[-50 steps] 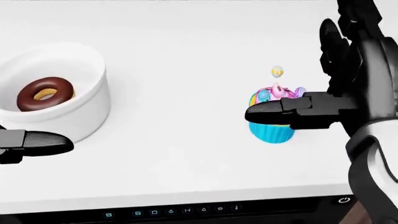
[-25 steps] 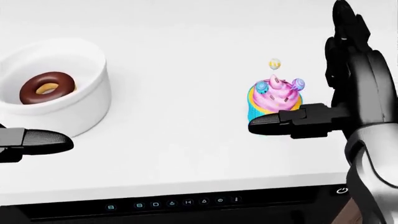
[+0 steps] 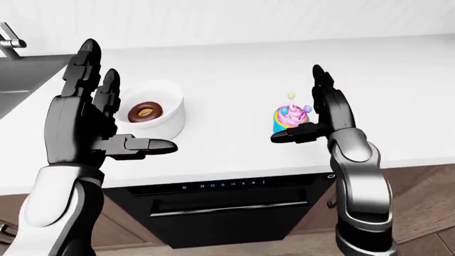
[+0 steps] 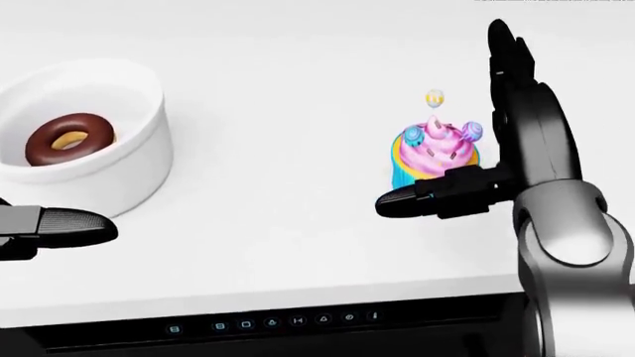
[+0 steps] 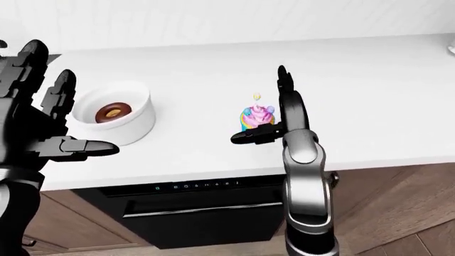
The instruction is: Pick up the bowl with donut and place it on the tray. Pick up the cupcake and place it on the tray.
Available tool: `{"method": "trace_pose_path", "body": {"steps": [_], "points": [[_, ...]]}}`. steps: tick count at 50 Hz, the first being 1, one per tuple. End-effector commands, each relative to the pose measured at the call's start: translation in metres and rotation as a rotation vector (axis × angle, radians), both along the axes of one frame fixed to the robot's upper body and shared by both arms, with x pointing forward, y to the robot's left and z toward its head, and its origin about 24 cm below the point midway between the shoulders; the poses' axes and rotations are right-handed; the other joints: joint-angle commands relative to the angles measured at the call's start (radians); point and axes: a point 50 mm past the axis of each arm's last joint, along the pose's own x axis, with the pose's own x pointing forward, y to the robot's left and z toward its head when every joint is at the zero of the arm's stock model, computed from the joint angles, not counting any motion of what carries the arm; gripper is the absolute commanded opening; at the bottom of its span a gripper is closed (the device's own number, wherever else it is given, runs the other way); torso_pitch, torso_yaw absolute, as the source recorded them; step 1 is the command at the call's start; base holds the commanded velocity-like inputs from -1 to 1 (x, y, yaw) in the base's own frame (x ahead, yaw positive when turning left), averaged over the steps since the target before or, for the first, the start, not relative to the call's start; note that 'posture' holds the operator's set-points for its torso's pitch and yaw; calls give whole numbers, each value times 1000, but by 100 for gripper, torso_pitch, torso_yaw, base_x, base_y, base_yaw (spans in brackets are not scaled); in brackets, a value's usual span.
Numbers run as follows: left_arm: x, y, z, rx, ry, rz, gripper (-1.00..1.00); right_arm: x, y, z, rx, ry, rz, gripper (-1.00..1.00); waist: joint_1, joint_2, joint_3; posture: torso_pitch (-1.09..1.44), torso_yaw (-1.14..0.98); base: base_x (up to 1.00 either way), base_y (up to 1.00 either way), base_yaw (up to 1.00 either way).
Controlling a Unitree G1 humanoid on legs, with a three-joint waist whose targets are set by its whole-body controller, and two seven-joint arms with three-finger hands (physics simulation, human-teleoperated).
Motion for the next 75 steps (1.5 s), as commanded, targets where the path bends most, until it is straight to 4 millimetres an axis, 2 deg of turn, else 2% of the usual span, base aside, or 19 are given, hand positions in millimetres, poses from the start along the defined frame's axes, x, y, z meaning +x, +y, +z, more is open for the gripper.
{"method": "trace_pose_path", "body": {"steps": [1,14,15,16,17,18,19,20,23,24,27,28,29,31,33,34,51,63,75], "points": [[-6,0,12,16,-78,5,100,-2,1,16,-17,-95,4,100,-1,1,-22,0,0,0,0,0],[-5,-1,12,23,-77,5,100,-2,5,11,-16,-91,21,94,-1,2,-24,0,0,0,0,0],[-5,-1,12,22,-77,4,100,-2,5,11,-17,-90,23,89,-1,1,-24,0,0,0,0,0],[-6,-1,12,22,-79,4,100,-2,6,10,-20,-88,25,72,-2,1,-24,0,0,0,0,0],[-6,-1,13,22,-79,4,100,-2,6,10,-21,-87,27,73,-2,1,-24,0,0,0,0,0],[-6,0,12,21,-80,4,100,-2,6,8,-24,-84,28,42,-2,1,-24,0,0,0,0,0],[-6,0,12,22,-79,5,100,-2,6,6,-27,-80,27,36,-2,1,-24,0,0,0,0,0],[-6,0,13,20,-80,6,100,-2,6,5,-29,-76,26,62,-2,1,-23,0,0,0,0,0],[-7,0,13,21,-81,6,100,-2,6,0,-35,-66,29,52,-2,1,-24,0,0,0,0,0],[-7,0,13,21,-81,6,100,-2,5,-1,-36,-63,28,27,-2,1,-24,0,0,0,0,0],[-8,0,13,21,-83,6,100,-2,5,-6,-40,-55,30,1,-2,1,-24,0,0,0,0,0],[-8,0,13,21,-83,5,100,-2,5,-8,-43,-52,31,-34,-2,1,-24,0,0,0,0,0],[-8,0,13,21,-83,5,100,-2,5,-8,-44,-50,31,-48,-2,1,-24,0,0,0,0,0],[-8,0,14,20,-84,5,100,-1,5,-9,-46,-49,32,-58,-2,1,-24,0,0,0,0,0],[-9,0,14,22,-85,5,100,-2,5,-8,-47,-52,30,-95,-3,1,-25,0,0,0,0,0],[-9,0,14,21,-85,5,100,-2,5,-7,-46,-55,30,-100,-3,1,-25,0,0,0,0,0],[-7,-2,23,43,-92,2,100,-24,12,34,-28,-165,69,-100,-2,3,-18,0,0,0,0,0],[11,-6,42,146,-99,27,100,-27,16,41,-22,-183,80,-100,-2,4,-13,0,0,0,0,0],[22,-11,41,348,-69,71,100,-25,18,39,-19,-182,85,-100,-2,2,-14,0,0,0,0,0]]}}
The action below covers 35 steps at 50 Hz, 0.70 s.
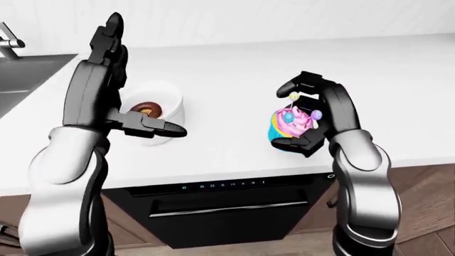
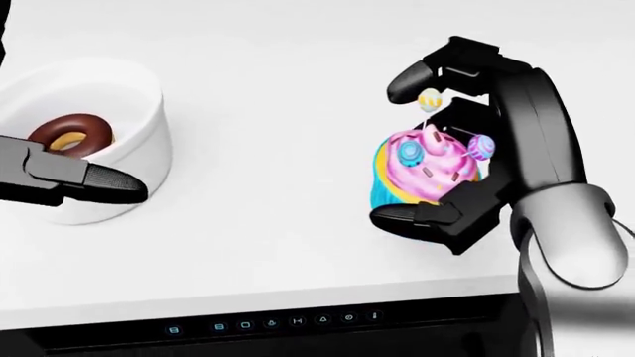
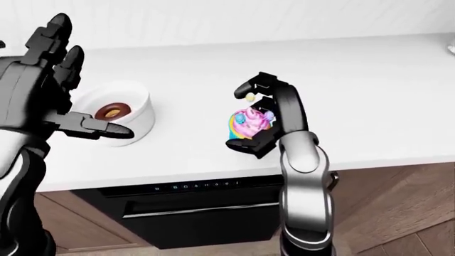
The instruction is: Pick up the bowl with donut and place it on the tray. Pick up the cupcake and place it on the tray.
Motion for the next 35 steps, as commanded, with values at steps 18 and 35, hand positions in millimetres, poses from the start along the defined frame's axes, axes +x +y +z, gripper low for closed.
{"method": "trace_pose_path", "body": {"steps": [18,35], "points": [[3,-6,-4,330,-104,149,100,-5,2,18,-4,-103,4,-100,5,-11,-31,0,0,0,0,0],[26,-8,-30,491,-75,212,100,-6,3,19,-2,-103,8,-100,6,-14,-37,0,0,0,0,0]]}}
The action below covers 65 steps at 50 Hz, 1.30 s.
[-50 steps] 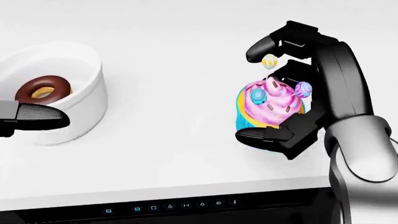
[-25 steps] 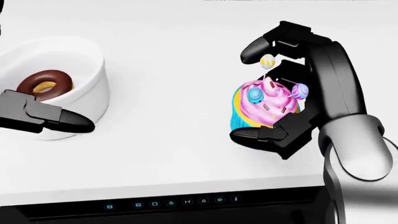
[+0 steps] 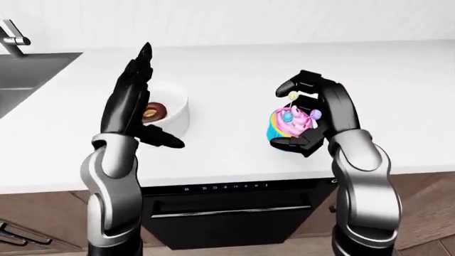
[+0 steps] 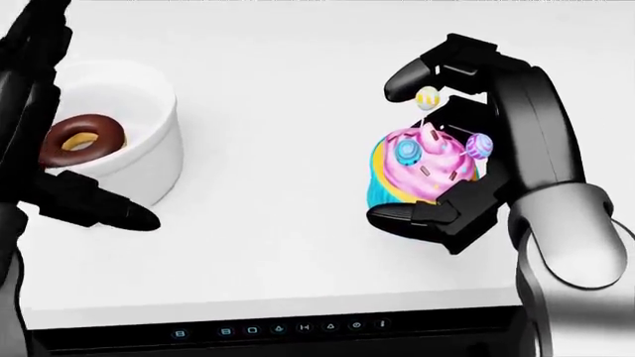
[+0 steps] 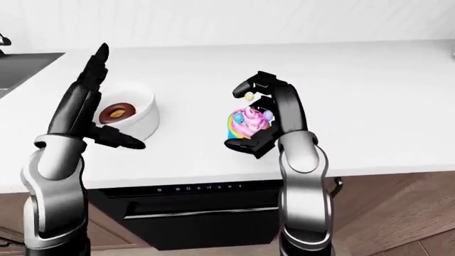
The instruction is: Pick up the bowl with donut and place it on the tray. Pick up the cupcake and place it on the tray.
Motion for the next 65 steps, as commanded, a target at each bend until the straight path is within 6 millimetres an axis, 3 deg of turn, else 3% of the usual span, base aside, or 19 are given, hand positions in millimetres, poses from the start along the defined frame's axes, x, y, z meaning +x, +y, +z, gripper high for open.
{"method": "trace_pose_path", "body": {"steps": [1,13,16,22,40,47,50,65], "points": [[-1,-1,10,33,-78,3,100,-5,1,17,-9,-99,3,-100,0,1,-24,0,0,0,0,0],[7,-1,-4,98,-49,28,100,-3,0,16,-5,-98,1,-100,-2,3,-25,0,0,0,0,0],[8,-1,-8,136,-42,47,65,-4,0,16,-4,-98,1,-100,-3,4,-26,0,0,0,0,0],[10,2,-13,176,-21,74,29,-5,0,16,-3,-99,2,-100,-4,6,-28,0,0,0,0,0],[18,17,-35,381,46,212,0,-7,0,20,2,-107,6,-100,-7,11,-26,0,0,0,0,0],[16,17,-40,403,72,208,-55,-7,0,19,3,-107,4,-100,-11,16,-25,0,0,0,0,0],[16,17,-39,403,72,202,-100,-8,0,20,3,-108,4,-100,-12,19,-26,0,0,0,0,0],[15,10,-37,365,39,150,-100,-7,-1,19,3,-109,3,-100,-8,19,-31,0,0,0,0,0]]}}
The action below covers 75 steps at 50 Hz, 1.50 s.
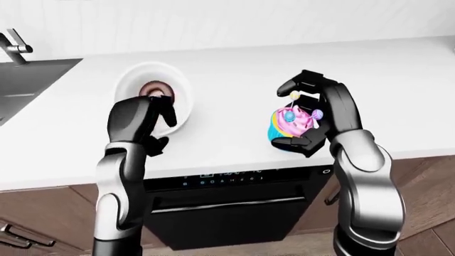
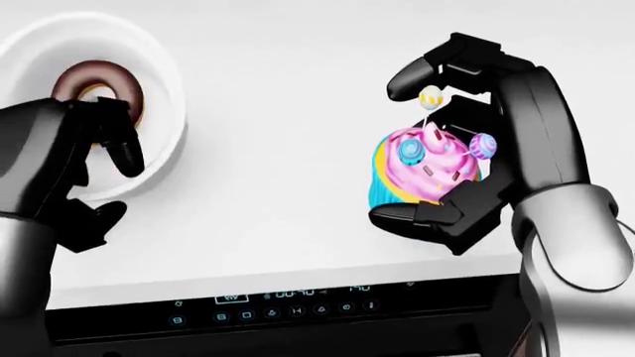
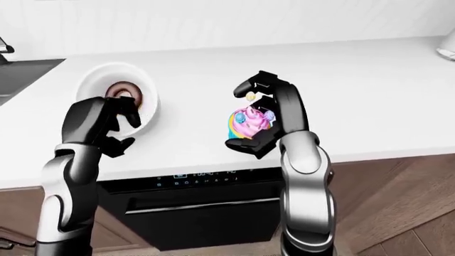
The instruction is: Pick up the bowl with donut and place it on the tray. Pick up the cupcake and place it on the tray.
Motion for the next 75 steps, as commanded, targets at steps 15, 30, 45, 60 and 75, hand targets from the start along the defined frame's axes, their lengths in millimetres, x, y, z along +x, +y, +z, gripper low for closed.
{"method": "trace_pose_path", "body": {"steps": [15,30,45,60,75], "points": [[-2,3,33,-166,-1,-78,-100,-8,2,19,-12,-111,9,-100,3,-13,-11,0,0,0,0,0],[-19,-2,93,-193,-30,-168,-100,-9,2,24,10,-118,18,-100,9,-27,-6,0,0,0,0,0],[-45,1,126,-171,-48,-201,-100,-12,4,31,10,-134,25,-100,8,-27,12,0,0,0,0,0],[-48,6,127,-167,-44,-190,-100,-13,6,33,7,-133,31,-100,2,-5,-5,0,0,-45,0,0],[-48,9,123,-153,-33,-180,-100,-12,7,30,-4,-124,31,-100,-34,-33,28,0,0,-30,34,0]]}}
